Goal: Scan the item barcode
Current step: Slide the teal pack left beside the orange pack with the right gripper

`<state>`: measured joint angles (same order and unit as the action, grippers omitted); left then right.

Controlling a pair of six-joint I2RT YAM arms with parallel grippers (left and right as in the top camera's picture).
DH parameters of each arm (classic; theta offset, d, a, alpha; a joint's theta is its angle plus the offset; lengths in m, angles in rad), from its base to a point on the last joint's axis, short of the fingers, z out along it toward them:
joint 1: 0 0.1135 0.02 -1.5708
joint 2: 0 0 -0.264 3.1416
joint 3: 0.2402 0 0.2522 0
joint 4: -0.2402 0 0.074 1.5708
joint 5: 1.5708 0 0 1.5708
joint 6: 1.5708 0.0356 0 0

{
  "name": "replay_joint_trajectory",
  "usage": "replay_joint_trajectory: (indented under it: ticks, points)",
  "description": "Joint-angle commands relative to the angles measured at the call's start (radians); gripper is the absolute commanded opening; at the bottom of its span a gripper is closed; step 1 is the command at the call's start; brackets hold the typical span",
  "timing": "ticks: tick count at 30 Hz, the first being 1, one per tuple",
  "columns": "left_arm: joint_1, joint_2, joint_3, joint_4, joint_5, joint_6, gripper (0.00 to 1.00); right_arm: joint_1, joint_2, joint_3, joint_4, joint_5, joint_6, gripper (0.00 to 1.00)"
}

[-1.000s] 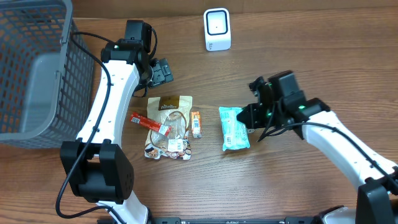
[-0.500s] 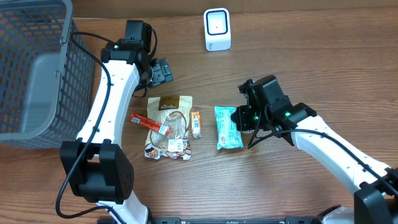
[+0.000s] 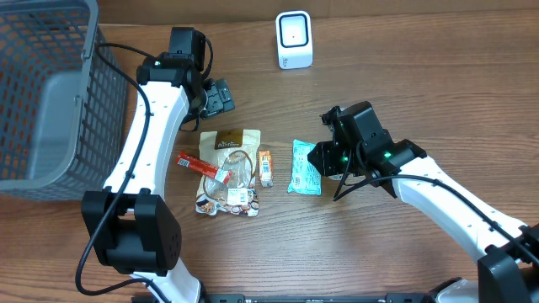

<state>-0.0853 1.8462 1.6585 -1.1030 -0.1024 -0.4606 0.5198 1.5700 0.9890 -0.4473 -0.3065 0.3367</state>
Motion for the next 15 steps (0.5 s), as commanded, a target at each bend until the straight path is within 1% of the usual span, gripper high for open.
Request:
replay_joint_trajectory:
  ticks: [1, 7, 15]
  points:
    - [0.000, -0.016, 0.012, 0.001, -0.011, 0.011, 1.00, 0.005, 0.003, 0.025, 0.004, 0.029, -0.004, 0.29]
    - [0.000, -0.016, 0.012, 0.000, -0.011, 0.011, 1.00, 0.005, 0.003, 0.025, -0.018, 0.106, -0.003, 0.30]
    - [0.000, -0.016, 0.012, 0.000, -0.011, 0.011, 1.00, 0.002, 0.003, 0.025, -0.100, 0.210, -0.005, 0.31]
